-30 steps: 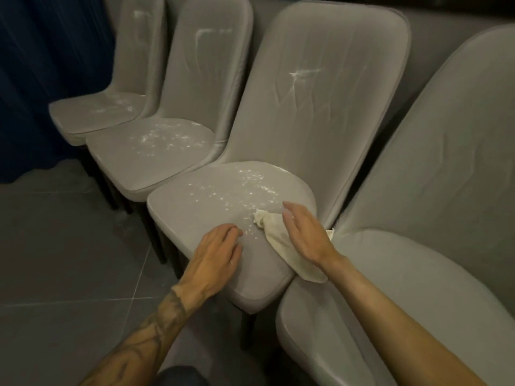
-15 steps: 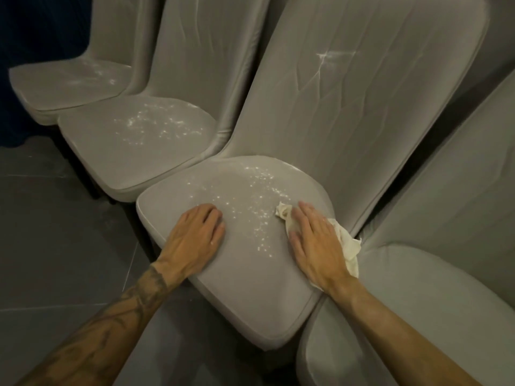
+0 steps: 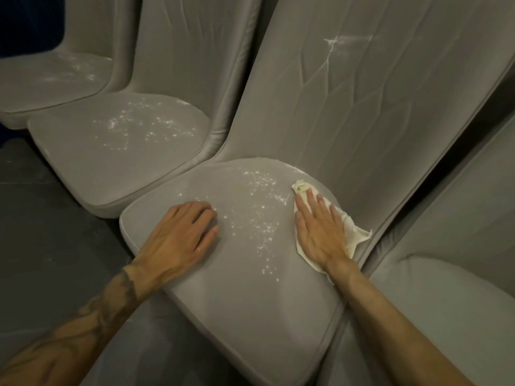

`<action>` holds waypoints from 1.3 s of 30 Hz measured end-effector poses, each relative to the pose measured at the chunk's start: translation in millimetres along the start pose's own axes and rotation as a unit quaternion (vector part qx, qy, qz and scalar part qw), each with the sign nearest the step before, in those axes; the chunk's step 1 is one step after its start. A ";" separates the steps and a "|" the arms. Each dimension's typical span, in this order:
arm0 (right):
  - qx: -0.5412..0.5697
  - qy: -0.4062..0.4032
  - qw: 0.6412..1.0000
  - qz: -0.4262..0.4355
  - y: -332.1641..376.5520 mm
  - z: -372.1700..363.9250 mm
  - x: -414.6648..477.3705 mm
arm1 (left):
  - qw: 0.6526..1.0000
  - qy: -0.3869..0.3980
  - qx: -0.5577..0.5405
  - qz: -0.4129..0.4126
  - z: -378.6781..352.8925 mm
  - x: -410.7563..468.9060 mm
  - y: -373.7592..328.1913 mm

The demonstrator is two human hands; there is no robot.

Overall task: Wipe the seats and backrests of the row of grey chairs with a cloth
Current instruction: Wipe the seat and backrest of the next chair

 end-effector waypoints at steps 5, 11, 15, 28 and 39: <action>0.088 0.016 0.991 0.099 35.7 -15.5 -39.9 | 0.999 -0.016 -0.011 0.032 -8.1 -7.8 3.0; 0.006 -0.007 0.999 -0.054 -28.9 10.3 3.6 | 0.997 -0.025 -0.031 0.071 -9.0 -6.4 10.4; 0.051 0.004 0.998 -0.023 21.8 -11.9 -25.9 | 0.997 -0.015 -0.037 0.068 -12.5 -6.7 10.7; 0.017 0.018 0.999 -0.047 13.4 -12.9 3.6 | 0.997 -0.042 -0.009 0.066 -12.6 -7.6 9.4; 0.006 -0.011 0.995 -0.095 2.1 -3.7 21.6 | 0.996 -0.048 -0.025 0.070 -17.7 -6.1 16.6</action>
Point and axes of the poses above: each hand's wrist, its own x-axis towards the middle knuckle, its own z-axis out of the back of the hand, y = z × x, the point moved 9 cm from there along x, towards the middle knuckle
